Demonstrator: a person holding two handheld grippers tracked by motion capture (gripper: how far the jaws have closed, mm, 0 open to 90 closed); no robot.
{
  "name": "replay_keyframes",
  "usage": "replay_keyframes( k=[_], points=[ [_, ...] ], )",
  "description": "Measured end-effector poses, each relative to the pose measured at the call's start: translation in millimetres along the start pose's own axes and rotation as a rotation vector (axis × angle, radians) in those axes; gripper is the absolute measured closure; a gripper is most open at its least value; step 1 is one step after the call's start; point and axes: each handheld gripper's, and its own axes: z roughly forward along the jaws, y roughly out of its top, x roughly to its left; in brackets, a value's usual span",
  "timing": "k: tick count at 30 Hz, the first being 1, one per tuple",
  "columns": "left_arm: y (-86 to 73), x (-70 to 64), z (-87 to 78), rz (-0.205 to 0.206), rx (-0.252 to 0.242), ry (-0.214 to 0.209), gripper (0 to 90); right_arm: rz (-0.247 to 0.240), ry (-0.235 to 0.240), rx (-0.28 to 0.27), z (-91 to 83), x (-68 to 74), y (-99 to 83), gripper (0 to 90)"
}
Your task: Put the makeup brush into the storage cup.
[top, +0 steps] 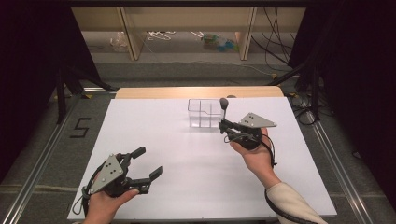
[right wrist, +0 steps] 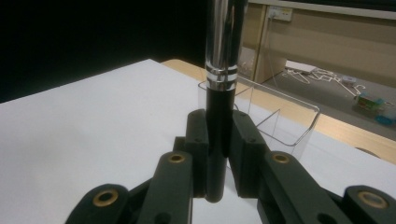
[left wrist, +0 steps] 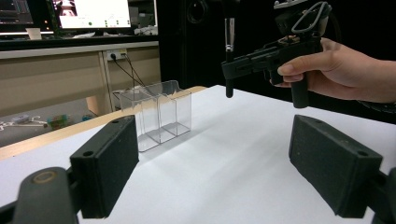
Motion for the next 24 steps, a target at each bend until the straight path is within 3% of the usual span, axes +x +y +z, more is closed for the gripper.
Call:
replay_keyframes(
  k=[24],
  points=[
    [-0.4,-0.1,0.1,-0.003,0.0,0.0,15.7,0.004,-0.022,-0.009,4.2,-10.7,3.7,79.4]
  ],
)
